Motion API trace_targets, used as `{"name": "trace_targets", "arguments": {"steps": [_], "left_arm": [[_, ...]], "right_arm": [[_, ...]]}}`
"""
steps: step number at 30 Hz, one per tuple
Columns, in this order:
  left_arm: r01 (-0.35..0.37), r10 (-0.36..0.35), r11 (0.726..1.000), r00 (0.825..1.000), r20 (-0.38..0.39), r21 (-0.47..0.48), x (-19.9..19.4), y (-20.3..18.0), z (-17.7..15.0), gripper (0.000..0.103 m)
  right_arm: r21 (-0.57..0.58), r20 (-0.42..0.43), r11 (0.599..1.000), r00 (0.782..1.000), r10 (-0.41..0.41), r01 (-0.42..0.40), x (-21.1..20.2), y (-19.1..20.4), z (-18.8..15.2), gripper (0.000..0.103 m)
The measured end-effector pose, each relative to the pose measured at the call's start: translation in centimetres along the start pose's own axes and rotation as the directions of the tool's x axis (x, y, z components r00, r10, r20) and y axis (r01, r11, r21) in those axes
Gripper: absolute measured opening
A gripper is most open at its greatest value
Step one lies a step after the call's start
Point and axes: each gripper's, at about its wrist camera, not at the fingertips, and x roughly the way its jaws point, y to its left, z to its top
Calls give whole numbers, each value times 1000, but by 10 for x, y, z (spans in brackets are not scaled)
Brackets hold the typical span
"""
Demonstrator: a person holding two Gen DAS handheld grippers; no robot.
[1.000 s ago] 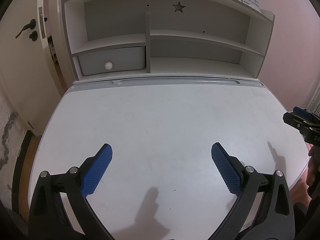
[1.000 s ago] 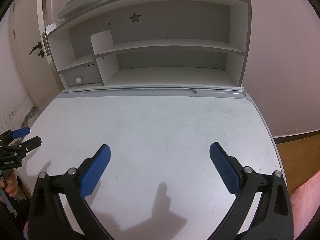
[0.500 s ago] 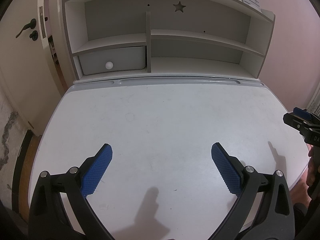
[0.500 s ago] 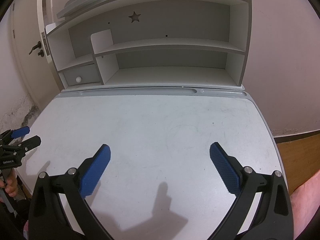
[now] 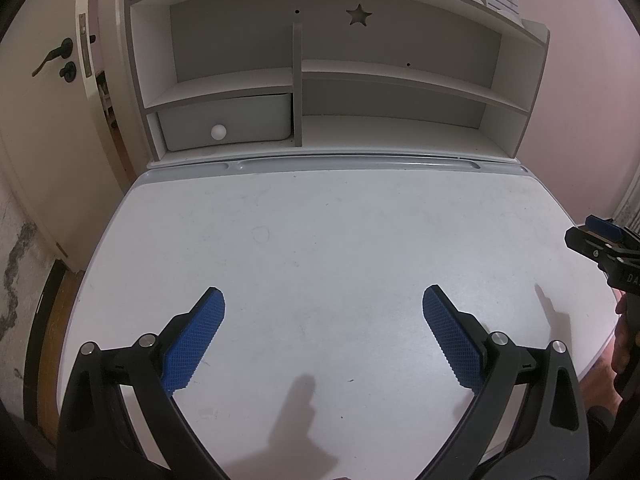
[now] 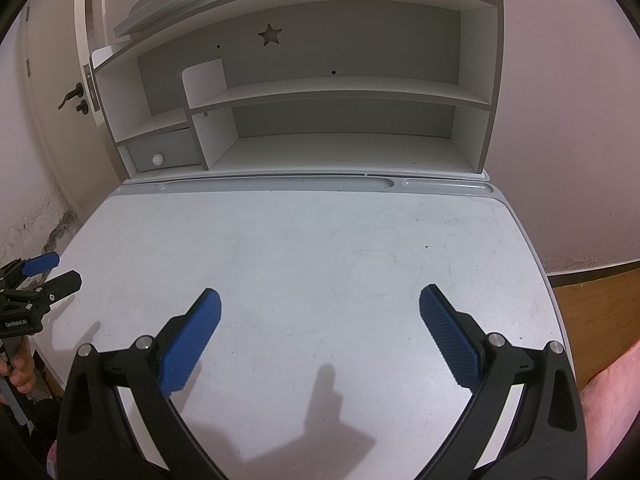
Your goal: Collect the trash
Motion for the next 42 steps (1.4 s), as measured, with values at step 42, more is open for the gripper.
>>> {"name": "trace_targets", "arguments": {"steps": [42], "left_arm": [[-3,3,1000,1000,8,-2,-1,0,-1,96]], "right_arm": [[-3,0,1000,1000,1,-1,0,-2,0,96]]}}
